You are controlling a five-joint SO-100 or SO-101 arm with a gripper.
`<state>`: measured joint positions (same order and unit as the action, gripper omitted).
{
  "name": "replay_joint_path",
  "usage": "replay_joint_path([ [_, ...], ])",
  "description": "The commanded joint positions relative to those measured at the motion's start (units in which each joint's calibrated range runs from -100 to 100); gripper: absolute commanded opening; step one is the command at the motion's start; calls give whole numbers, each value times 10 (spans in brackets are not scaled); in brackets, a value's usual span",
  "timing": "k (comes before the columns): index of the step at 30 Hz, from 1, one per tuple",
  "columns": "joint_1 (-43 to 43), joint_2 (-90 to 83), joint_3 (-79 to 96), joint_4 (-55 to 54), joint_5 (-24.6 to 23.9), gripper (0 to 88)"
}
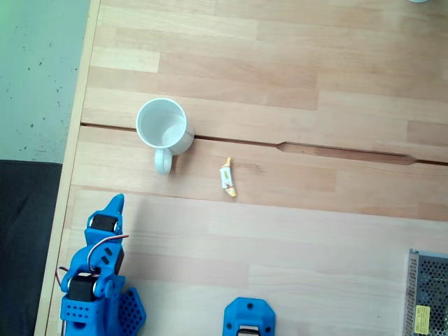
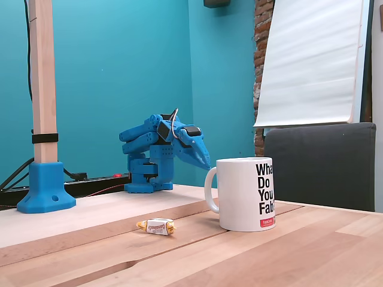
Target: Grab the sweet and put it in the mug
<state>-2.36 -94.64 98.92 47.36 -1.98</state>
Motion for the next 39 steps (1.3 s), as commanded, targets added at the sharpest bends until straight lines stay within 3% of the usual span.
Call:
replay_joint_path([
  [1,2,-8,-10,-17,-3,0],
  [5,16,-8,-81,-31,-25,0],
  [15,104,4,-154,-28,-176,0],
  [20,118,94,-192,24,-187,0],
  [28,122,354,-390,93,-190,0],
  [39,226,645,-587,209,-259,0],
])
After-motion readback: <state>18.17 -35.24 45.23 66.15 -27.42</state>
